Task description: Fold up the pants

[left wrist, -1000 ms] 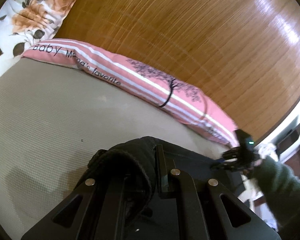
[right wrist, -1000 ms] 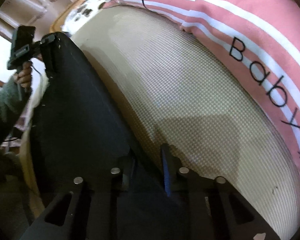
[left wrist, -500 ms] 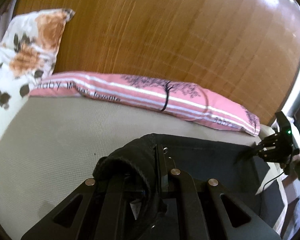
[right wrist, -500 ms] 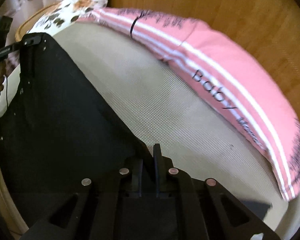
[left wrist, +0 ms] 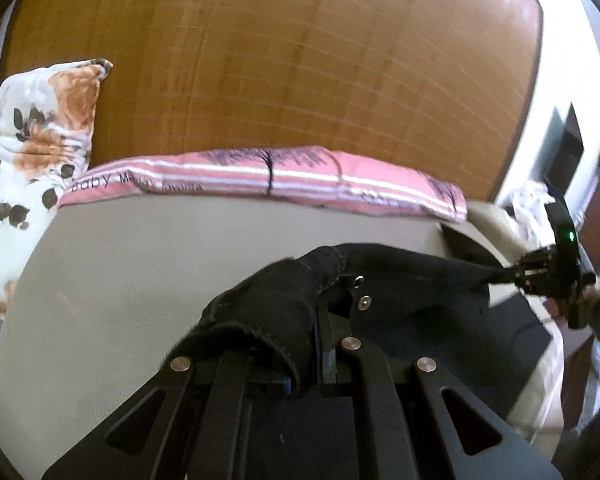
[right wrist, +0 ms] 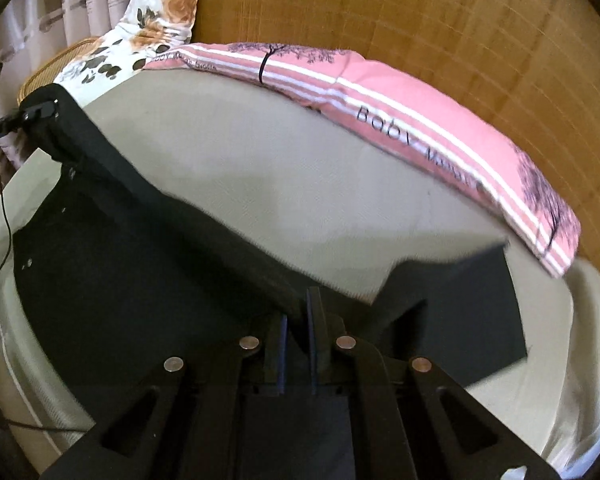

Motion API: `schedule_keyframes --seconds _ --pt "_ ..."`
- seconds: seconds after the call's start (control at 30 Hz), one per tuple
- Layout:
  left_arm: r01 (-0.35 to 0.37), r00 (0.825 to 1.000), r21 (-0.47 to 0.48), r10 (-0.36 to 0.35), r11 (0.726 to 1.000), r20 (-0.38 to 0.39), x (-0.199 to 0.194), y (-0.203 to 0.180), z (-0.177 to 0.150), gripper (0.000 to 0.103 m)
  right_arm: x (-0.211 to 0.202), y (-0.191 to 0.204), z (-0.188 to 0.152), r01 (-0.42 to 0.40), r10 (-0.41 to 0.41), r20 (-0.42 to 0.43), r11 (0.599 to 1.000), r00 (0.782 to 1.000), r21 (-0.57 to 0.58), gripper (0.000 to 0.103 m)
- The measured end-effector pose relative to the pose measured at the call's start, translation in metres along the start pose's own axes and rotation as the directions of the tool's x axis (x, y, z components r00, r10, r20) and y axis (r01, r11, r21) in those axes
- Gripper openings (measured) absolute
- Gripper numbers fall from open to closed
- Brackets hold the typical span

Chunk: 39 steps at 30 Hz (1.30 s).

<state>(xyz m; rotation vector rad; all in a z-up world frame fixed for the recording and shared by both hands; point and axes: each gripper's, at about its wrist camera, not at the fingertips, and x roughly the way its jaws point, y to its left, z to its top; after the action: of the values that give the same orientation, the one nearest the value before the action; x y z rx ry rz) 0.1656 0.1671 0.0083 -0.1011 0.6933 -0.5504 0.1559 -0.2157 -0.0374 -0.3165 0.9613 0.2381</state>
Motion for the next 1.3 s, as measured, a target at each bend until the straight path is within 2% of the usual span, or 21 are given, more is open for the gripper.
schedule_keyframes --seconds 0.13,0.27,0.4,0.43,0.57,0.6,0.7,0.77,0.9,0.97,1.03,1.07,1.13,1.2,1.23,1.27,1.3 --pt "0.036 0.997 0.012 -0.035 0.999 -0.065 -0.015 -0.010 -0.033 0.008 -0.002 0.012 -0.032 -0.018 0.019 -0.037 0.999 0.999 0.032 0.005" --pt "0.017 0.985 0.069 -0.005 0.997 -0.170 -0.013 -0.020 -0.068 0.008 0.012 0.033 -0.068 -0.022 0.023 -0.100 1.000 0.995 0.014 0.005" --pt "-0.003 0.958 0.169 0.051 0.986 -0.281 -0.002 -0.028 -0.098 0.008 0.032 0.048 -0.093 -0.020 0.020 -0.150 1.000 0.989 -0.003 0.006" --pt "-0.008 0.946 0.189 0.069 0.982 -0.316 0.003 -0.030 -0.105 0.009 0.036 0.051 -0.097 -0.014 0.012 -0.159 1.000 0.987 -0.009 0.006" --pt "-0.034 0.918 0.257 0.132 0.966 -0.373 0.010 -0.036 -0.120 0.017 0.043 0.053 -0.099 0.000 -0.001 -0.175 1.000 0.985 -0.004 0.006" --pt "-0.038 0.916 0.262 0.138 0.964 -0.376 0.009 -0.038 -0.121 0.018 0.043 0.053 -0.098 0.001 -0.001 -0.177 1.000 0.984 0.001 0.007" --pt "-0.063 0.903 0.284 0.176 0.957 -0.392 0.002 -0.038 -0.122 0.038 0.041 0.053 -0.100 0.004 -0.001 -0.173 1.000 0.985 0.019 0.010" --pt "-0.097 0.891 0.296 0.215 0.950 -0.399 -0.005 -0.032 -0.120 0.059 0.041 0.053 -0.101 0.006 0.000 -0.169 0.999 0.986 0.035 0.012" --pt "-0.137 0.874 0.304 0.260 0.943 -0.412 -0.026 -0.023 -0.120 0.066 0.040 0.056 -0.097 0.009 0.001 -0.155 0.998 0.988 0.064 0.014" --pt "-0.170 0.862 0.266 0.274 0.949 -0.427 -0.039 -0.013 -0.119 0.066 0.040 0.057 -0.096 0.008 0.003 -0.151 0.998 0.989 0.067 0.017" --pt "-0.201 0.867 0.172 0.257 0.964 -0.427 -0.055 -0.003 -0.117 0.066 0.037 0.060 -0.096 0.008 0.001 -0.141 0.998 0.990 0.067 0.024" --pt "-0.223 0.871 0.089 0.239 0.971 -0.429 -0.063 0.003 -0.115 0.067 0.036 0.061 -0.096 0.009 0.000 -0.136 0.998 0.991 0.065 0.028" --pt "-0.221 0.891 -0.125 0.148 0.967 -0.430 -0.077 0.013 -0.113 0.067 0.030 0.068 -0.099 0.010 -0.003 -0.120 0.998 0.993 0.061 0.040" --pt "-0.196 0.909 -0.314 0.052 0.929 -0.413 -0.085 0.017 -0.115 0.066 0.027 0.069 -0.098 0.014 -0.008 -0.107 0.998 0.994 0.057 0.043" --pt "-0.161 0.922 -0.404 -0.009 0.901 -0.388 -0.086 0.016 -0.117 0.066 0.025 0.071 -0.098 0.013 -0.008 -0.101 0.998 0.995 0.056 0.044" --pt "-0.151 0.926 -0.457 -0.037 0.876 -0.376 -0.085 0.015 -0.119 0.066 0.025 0.069 -0.096 0.013 -0.008 -0.095 0.998 0.995 0.054 0.044" --pt "-0.158 0.923 -0.497 -0.051 0.853 -0.382 -0.081 0.014 -0.123 0.066 0.022 0.070 -0.096 0.015 -0.010 -0.091 0.998 0.996 0.054 0.045"
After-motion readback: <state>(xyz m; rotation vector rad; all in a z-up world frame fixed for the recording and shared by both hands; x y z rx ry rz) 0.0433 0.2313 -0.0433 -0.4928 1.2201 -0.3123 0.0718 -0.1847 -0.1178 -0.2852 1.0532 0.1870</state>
